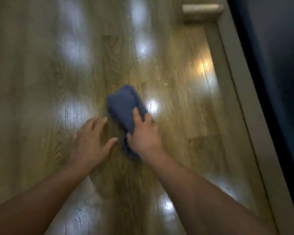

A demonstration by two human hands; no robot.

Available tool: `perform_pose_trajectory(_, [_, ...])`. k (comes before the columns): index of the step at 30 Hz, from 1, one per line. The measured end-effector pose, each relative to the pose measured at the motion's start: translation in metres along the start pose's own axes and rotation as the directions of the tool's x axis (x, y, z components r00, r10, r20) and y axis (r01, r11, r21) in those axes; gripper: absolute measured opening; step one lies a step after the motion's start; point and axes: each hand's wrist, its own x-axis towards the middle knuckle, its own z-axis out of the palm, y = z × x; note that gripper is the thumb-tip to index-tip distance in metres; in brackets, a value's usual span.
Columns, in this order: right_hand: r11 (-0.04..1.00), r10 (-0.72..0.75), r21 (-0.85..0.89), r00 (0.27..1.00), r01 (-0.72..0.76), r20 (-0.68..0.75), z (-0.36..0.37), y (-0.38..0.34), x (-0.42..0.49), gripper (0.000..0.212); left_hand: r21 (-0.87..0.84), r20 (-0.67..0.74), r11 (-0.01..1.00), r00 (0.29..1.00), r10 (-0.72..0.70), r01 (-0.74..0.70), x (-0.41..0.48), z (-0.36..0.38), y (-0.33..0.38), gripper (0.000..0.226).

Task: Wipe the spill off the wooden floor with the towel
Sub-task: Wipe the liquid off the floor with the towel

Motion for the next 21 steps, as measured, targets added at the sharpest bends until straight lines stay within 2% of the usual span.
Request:
perform_pose_trajectory(1, [0.994, -0.112, -0.010, 0.992, 0.113, 0.059, 0.007, -0.010, -0.003, 0.082, -0.049, -0.185, 0.996, 0.981, 0.064, -0.074, 0.013, 0.006, 0.005, 0.065])
perform_pose_trajectory(2, [0.985, -0.170, 0.026, 0.984, 0.168, 0.061, 0.007, -0.001, 0.002, 0.080, -0.089, -0.301, 0.983, 0.945, 0.127, -0.160, 0.024, 0.016, 0.011, 0.056])
perform_pose_trajectory(4, [0.982, -0.163, 0.083, 0.983, 0.170, -0.081, -0.003, 0.054, 0.017, 0.078, -0.013, -0.335, 0.953, 0.900, 0.280, -0.302, 0.042, 0.045, 0.011, 0.056])
perform_pose_trajectory(6, [0.994, -0.025, 0.095, 0.961, 0.053, -0.277, -0.022, 0.131, 0.032, 0.086, 0.099, -0.312, 0.942, 0.889, 0.335, -0.320, 0.050, 0.063, 0.005, 0.062])
perform_pose_trajectory(7, [0.991, 0.096, 0.122, 0.921, -0.053, -0.378, -0.039, 0.168, 0.036, 0.090, 0.122, -0.308, 0.945, 0.894, 0.325, -0.302, 0.050, 0.064, 0.001, 0.064])
perform_pose_trajectory(9, [0.931, 0.364, 0.185, 0.793, -0.314, -0.488, -0.078, 0.219, 0.043, 0.087, 0.122, -0.286, 0.952, 0.908, 0.306, -0.282, 0.054, 0.056, 0.002, 0.065])
perform_pose_trajectory(10, [0.897, 0.439, 0.201, 0.744, -0.393, -0.503, -0.093, 0.225, 0.047, 0.084, 0.127, -0.266, 0.954, 0.917, 0.298, -0.273, 0.056, 0.053, 0.006, 0.064])
perform_pose_trajectory(12, [0.833, 0.546, 0.209, 0.697, -0.513, -0.465, -0.099, 0.210, 0.057, 0.082, 0.133, -0.216, 0.955, 0.933, 0.288, -0.265, 0.056, 0.052, 0.011, 0.064])
perform_pose_trajectory(14, [0.845, 0.533, 0.249, 0.719, -0.473, -0.445, -0.084, 0.158, 0.072, 0.083, 0.136, -0.221, 0.954, 0.930, 0.293, -0.268, 0.054, 0.054, 0.008, 0.063])
perform_pose_trajectory(16, [0.915, 0.400, 0.230, 0.824, -0.332, -0.401, -0.061, 0.088, 0.085, 0.083, 0.139, -0.222, 0.953, 0.930, 0.294, -0.268, 0.057, 0.053, 0.008, 0.062])
perform_pose_trajectory(17, [0.958, 0.276, 0.174, 0.891, -0.226, -0.361, -0.049, 0.048, 0.090, 0.083, 0.136, -0.230, 0.953, 0.926, 0.298, -0.272, 0.058, 0.055, 0.009, 0.062])
perform_pose_trajectory(18, [0.995, 0.084, 0.081, 0.950, -0.062, -0.302, -0.039, 0.011, 0.093, 0.082, 0.128, -0.242, 0.953, 0.923, 0.299, -0.275, 0.058, 0.056, 0.009, 0.061])
perform_pose_trajectory(19, [0.985, -0.172, -0.027, 0.965, 0.170, -0.200, -0.035, -0.019, 0.093, 0.080, 0.120, -0.253, 0.954, 0.921, 0.297, -0.275, 0.056, 0.057, 0.007, 0.061])
perform_pose_trajectory(20, [0.913, -0.403, -0.100, 0.911, 0.395, -0.084, -0.037, -0.033, 0.096, 0.077, 0.118, -0.267, 0.954, 0.916, 0.299, -0.277, 0.055, 0.057, 0.007, 0.060])
perform_pose_trajectory(21, [0.831, -0.547, -0.135, 0.837, 0.540, -0.018, -0.046, -0.024, 0.108, 0.074, 0.120, -0.274, 0.952, 0.913, 0.303, -0.280, 0.056, 0.056, 0.007, 0.060])
